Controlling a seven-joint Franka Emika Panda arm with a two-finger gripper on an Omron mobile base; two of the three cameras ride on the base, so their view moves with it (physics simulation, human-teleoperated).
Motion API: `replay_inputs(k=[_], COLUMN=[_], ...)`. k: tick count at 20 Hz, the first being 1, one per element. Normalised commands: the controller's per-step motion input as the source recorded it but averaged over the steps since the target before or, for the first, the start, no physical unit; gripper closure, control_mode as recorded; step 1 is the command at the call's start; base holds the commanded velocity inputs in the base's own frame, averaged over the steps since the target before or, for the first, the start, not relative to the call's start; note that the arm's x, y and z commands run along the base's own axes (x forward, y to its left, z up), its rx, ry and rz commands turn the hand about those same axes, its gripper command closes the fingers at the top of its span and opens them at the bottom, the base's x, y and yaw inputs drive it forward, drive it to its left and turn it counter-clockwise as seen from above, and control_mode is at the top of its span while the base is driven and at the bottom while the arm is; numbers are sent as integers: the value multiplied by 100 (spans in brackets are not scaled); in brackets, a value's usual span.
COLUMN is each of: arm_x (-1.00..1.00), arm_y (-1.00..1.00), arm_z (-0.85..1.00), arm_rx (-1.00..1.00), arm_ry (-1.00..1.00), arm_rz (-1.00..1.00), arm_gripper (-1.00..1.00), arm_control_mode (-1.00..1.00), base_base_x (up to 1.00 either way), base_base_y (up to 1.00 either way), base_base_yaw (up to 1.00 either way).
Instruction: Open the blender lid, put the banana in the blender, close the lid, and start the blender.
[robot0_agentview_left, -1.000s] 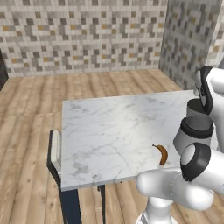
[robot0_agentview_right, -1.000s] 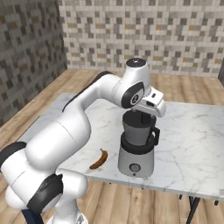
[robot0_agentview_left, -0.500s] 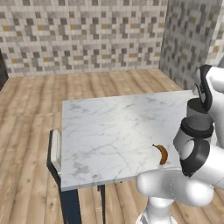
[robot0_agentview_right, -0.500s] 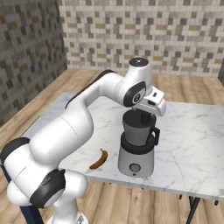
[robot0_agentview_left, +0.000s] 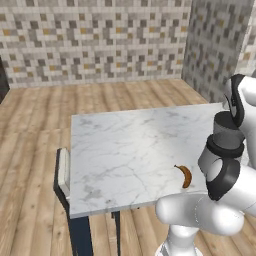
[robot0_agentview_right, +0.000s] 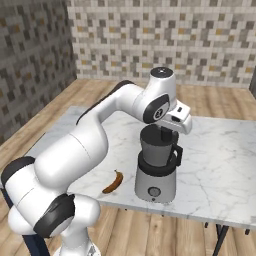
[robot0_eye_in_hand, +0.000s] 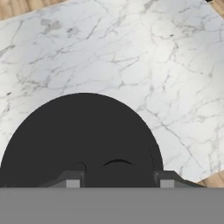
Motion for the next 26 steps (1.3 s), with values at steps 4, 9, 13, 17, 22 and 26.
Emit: replay_inputs(k=[4, 9, 13, 17, 22, 26], arm_x=[0, 0, -3, -12, -25, -19], arm_y=[0, 0, 0, 0, 5, 33], arm_z=[0, 1, 19, 51, 81, 76], arm_rx=[0, 0, 0, 0, 0, 0], arm_ry=[0, 0, -3, -13, -22, -22], arm_rz=[0, 0, 0, 0, 0, 0], arm_gripper=[100, 100, 100, 100, 100, 100], arm_control_mode=[-100, -100, -100, -100, -100, -100], base_base_x=[0, 0, 0, 0, 0, 0], base_base_y=[0, 0, 0, 0, 0, 0], base_base_yaw=[0, 0, 0, 0, 0, 0])
